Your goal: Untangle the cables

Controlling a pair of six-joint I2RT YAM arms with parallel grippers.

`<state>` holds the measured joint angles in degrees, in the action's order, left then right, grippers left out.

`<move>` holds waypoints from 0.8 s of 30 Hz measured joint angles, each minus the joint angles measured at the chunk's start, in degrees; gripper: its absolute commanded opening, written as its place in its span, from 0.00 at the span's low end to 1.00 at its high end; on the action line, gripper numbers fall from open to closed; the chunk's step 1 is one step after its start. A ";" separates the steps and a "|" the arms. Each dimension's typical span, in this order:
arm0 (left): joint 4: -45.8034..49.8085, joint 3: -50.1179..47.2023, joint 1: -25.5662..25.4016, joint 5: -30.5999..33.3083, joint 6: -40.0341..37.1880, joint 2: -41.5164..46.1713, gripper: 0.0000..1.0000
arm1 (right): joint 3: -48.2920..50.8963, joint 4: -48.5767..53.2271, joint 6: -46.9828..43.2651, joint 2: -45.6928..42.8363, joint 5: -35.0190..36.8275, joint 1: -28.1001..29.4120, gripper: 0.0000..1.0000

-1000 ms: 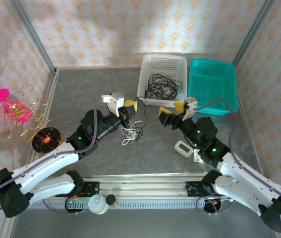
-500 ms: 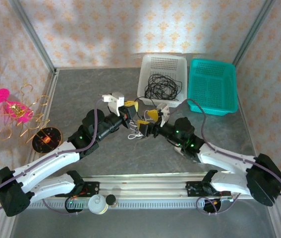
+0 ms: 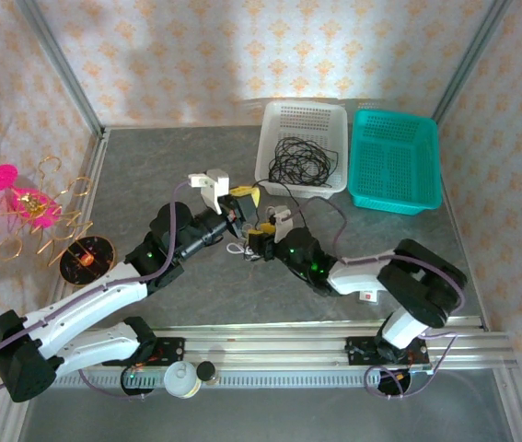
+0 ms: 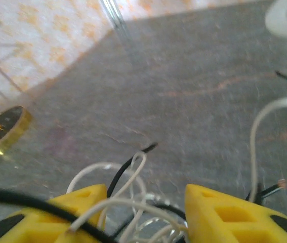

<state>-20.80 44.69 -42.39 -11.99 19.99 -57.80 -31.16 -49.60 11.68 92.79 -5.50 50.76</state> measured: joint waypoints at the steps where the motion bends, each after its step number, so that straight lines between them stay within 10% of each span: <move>1: 0.15 0.66 0.00 0.04 -0.04 0.15 0.00 | 0.17 -0.20 0.61 1.27 0.44 0.00 0.42; 24: 13.49 29.38 0.00 6.71 -11.19 -2.69 0.00 | 6.84 -5.40 3.32 6.10 4.92 0.22 0.57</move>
<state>-7.31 74.06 -42.39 -5.28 8.80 -60.49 -24.32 -55.00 15.00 98.89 -0.58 50.98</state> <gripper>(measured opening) 0.045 0.553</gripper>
